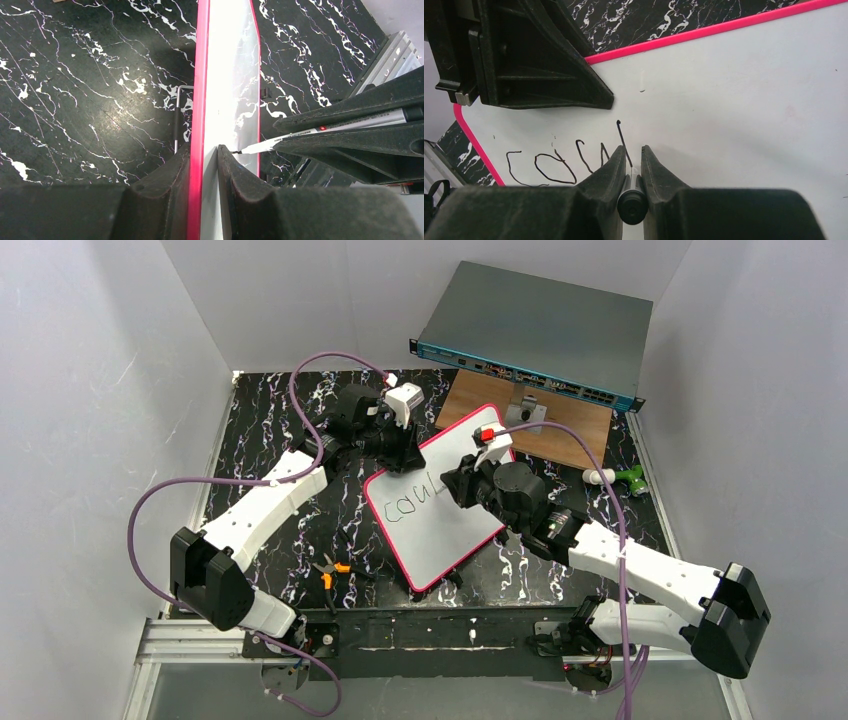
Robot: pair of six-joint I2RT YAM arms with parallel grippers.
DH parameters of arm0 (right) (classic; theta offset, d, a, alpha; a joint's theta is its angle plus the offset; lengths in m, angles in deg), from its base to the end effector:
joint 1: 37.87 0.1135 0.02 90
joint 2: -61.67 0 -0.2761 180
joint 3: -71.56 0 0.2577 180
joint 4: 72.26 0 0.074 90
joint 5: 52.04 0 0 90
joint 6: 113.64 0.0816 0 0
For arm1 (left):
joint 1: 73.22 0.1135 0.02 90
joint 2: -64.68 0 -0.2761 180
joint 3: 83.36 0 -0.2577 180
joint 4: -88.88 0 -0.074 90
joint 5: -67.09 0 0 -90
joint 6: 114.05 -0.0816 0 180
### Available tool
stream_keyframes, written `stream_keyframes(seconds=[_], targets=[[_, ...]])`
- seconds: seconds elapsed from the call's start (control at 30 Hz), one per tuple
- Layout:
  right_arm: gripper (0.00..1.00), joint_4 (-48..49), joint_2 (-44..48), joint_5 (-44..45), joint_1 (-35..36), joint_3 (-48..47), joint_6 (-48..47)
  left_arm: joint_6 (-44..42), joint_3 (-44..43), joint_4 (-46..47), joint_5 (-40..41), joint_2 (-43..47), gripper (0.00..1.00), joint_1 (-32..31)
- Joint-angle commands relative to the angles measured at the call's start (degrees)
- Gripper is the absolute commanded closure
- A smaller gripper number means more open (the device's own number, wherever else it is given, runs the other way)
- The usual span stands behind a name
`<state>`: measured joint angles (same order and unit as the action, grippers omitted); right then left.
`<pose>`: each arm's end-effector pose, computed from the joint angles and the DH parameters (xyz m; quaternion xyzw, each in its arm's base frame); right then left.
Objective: Write a sentence on the whiteboard
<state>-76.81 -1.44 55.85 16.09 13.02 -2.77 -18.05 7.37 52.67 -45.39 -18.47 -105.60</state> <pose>0.1978 0.2292 0.3152 -0.1174 0.7494 0.2953 0.5808 0.2979 -0.2259 0.3402 0.2887 0.8052 -0.3205 0.4070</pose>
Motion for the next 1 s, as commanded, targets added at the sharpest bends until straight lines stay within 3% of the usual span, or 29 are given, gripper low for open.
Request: stream_keyframes(seconds=[0.0,0.97], targets=[[0.99,0.3,-1.2,0.1,-0.3,-1.5,-0.5,-2.0,-1.8,1.7,2.1,2.1,1.0,0.1],[0.99,0.9,-5.6,0.9,-0.6,-10.1,-4.1,-2.0,-2.2,1.5,2.3,1.8,1.0,0.1]])
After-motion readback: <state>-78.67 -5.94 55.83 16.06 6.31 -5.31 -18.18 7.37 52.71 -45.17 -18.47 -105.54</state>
